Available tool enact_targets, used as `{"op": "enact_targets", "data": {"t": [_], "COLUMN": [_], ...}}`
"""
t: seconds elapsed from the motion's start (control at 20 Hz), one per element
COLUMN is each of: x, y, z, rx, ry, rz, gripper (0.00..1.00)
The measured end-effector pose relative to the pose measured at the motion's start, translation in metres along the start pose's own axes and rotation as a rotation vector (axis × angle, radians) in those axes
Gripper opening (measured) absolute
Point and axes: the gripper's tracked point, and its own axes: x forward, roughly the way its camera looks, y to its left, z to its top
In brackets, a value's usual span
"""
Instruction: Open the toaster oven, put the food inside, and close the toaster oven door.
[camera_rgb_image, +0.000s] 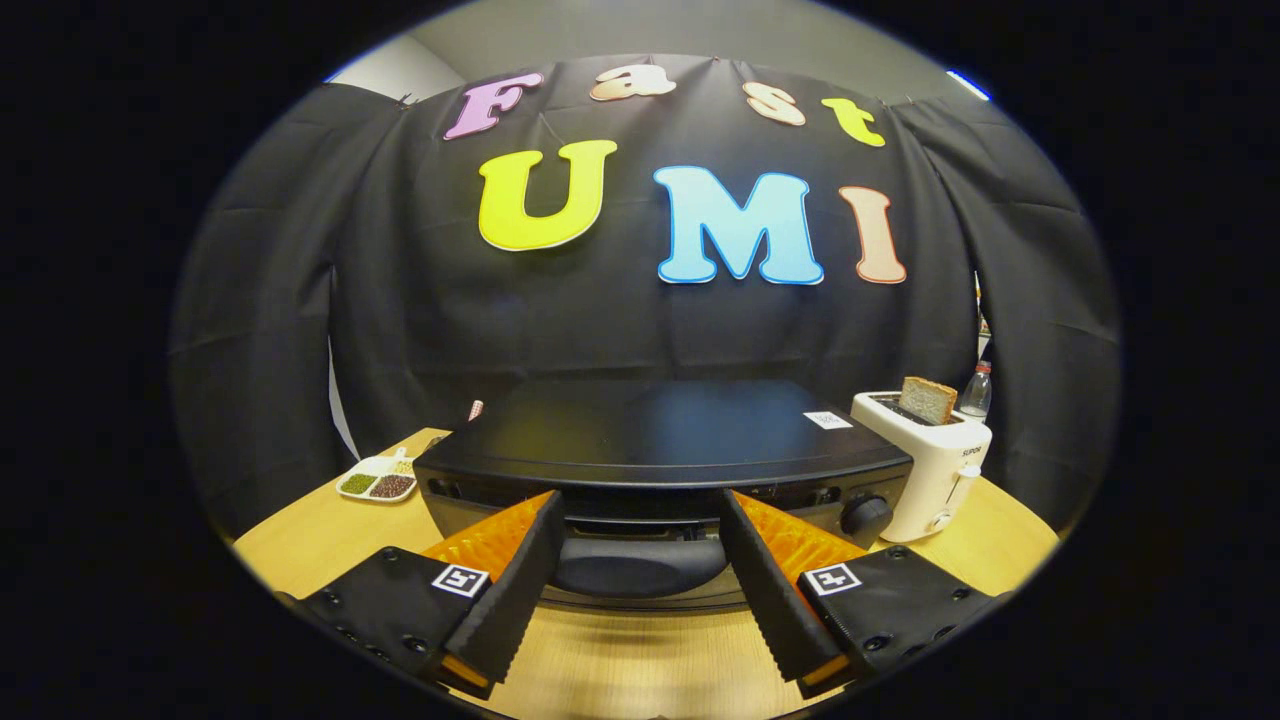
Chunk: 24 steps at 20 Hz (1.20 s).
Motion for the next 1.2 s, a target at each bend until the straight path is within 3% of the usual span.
{"op": "enact_targets", "data": {"t": [0.8,1.2], "x": [-0.059,-0.079], "y": [0.002,0.003], "z": [-0.059,-0.116], "rx": [-0.015,-0.025], "ry": [0.096,0.260], "rz": [-0.001,0.003], "gripper": [0.98,0.99]}}
